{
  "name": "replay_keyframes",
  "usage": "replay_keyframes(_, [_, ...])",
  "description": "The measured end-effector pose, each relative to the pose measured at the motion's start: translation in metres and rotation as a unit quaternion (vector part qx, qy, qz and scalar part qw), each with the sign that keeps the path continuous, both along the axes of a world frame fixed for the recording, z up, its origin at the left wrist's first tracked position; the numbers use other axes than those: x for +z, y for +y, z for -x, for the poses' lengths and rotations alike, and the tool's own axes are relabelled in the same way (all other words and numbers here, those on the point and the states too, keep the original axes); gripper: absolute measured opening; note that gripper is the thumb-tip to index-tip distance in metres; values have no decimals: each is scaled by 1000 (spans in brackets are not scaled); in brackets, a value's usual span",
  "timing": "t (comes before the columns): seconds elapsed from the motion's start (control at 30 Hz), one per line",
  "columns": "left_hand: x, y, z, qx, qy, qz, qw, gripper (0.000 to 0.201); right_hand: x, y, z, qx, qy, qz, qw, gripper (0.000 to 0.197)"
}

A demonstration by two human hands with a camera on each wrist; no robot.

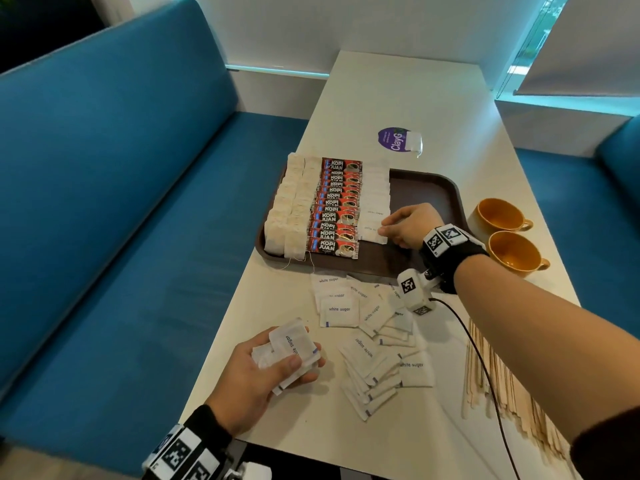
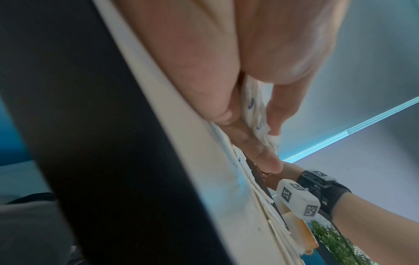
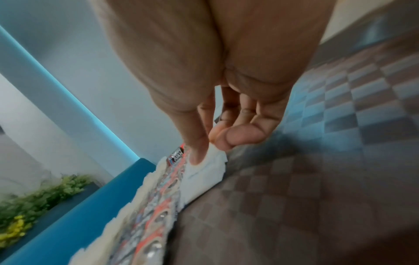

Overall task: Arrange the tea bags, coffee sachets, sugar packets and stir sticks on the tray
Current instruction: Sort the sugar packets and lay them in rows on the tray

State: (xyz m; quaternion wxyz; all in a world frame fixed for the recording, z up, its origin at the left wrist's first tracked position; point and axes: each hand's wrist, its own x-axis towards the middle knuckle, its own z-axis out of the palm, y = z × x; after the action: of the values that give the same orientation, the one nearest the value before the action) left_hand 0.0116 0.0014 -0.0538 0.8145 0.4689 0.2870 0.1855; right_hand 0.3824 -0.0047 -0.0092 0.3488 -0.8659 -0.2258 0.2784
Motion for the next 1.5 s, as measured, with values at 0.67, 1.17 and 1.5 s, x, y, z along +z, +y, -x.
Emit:
replay_keyframes(0.67, [-1,0,0,4,-8,-27,1000,49,2,-101,222,83,199,-177,960,16])
replay_keyframes(1.17, [0,0,0,24,-24,-32,999,45,-2,-116,216,10,279,-218,935,20])
replay_keyframes(1.5, [-2,1,1,34,-14,-30,999,32,-2,-120,213,48,198,-252,946,13])
